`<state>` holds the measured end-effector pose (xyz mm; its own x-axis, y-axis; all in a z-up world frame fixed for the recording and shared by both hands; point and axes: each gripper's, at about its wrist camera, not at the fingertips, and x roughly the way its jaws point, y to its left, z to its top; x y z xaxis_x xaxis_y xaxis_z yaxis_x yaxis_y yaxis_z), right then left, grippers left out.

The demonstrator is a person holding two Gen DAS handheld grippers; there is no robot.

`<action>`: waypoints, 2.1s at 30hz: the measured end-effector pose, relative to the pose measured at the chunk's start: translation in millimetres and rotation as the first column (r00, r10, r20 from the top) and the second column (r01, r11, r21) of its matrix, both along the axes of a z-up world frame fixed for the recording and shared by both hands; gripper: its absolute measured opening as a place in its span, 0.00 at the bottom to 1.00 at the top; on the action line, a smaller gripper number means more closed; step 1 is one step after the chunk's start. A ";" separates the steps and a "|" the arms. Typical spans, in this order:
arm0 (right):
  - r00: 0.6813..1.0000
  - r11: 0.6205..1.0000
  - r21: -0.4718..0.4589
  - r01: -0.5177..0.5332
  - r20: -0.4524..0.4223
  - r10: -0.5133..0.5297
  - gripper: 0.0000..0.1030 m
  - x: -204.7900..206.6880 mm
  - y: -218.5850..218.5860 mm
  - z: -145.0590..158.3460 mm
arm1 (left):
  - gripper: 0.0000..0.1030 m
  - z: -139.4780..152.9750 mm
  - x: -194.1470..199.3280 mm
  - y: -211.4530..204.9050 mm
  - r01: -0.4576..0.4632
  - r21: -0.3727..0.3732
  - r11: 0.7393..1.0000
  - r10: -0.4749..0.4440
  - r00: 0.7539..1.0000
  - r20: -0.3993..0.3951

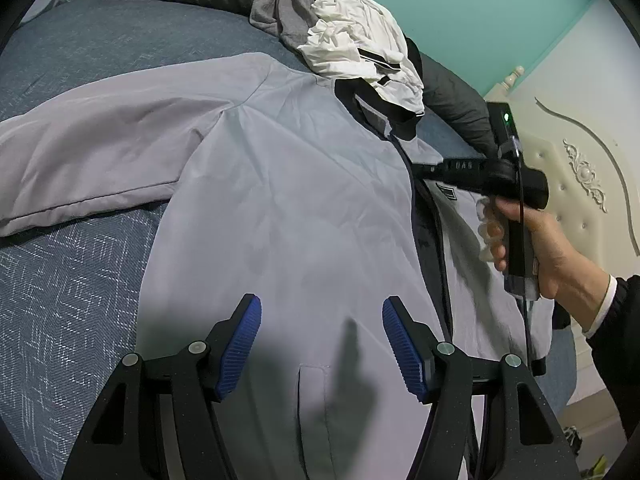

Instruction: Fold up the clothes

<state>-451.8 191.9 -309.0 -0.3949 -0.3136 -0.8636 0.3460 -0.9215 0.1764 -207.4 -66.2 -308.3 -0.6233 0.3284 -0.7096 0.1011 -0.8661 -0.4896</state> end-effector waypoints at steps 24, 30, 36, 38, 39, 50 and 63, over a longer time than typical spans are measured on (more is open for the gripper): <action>0.962 0.995 -0.015 -0.102 -0.255 0.095 0.03 7.5 -47.2 41.0 | 0.66 -3.1 -1.7 0.7 0.001 -0.004 1.000 -0.001 1.000 0.005; 0.974 0.997 0.051 -0.056 -0.217 0.066 0.03 -8.3 -39.0 23.3 | 0.66 -4.1 -1.7 -1.6 0.002 0.001 1.000 -0.002 1.000 0.012; 0.993 0.997 0.071 0.006 -0.114 0.002 0.03 -28.1 -37.7 -12.9 | 0.66 -6.8 -1.4 -4.5 -0.005 0.004 1.000 0.005 1.000 0.022; 0.996 0.997 0.075 0.012 -0.095 -0.005 0.03 -30.8 -40.5 -20.9 | 0.66 -6.8 -1.1 -7.1 -0.012 0.008 1.000 0.012 1.000 0.026; 0.996 0.997 0.078 0.013 -0.094 -0.005 0.03 -30.6 -41.3 -20.7 | 0.66 -6.2 -0.5 -8.6 -0.016 0.012 1.000 0.016 1.000 0.026; 0.977 0.973 -0.181 0.140 -0.137 -0.166 0.28 37.1 20.4 42.2 | 0.66 7.2 10.4 -18.0 -0.049 0.034 0.998 0.049 0.999 0.019; 0.959 0.882 -0.388 0.268 0.023 -0.282 0.31 221.3 117.7 51.4 | 0.66 43.2 80.6 -14.0 0.012 -0.021 1.000 -0.010 0.996 0.089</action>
<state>-230.5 309.7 -257.6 -0.5402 -0.4919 -0.6828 0.1003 -0.8432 0.5281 -126.8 -80.2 -265.0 -0.5541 0.3191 -0.7688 0.1333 -0.8777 -0.4603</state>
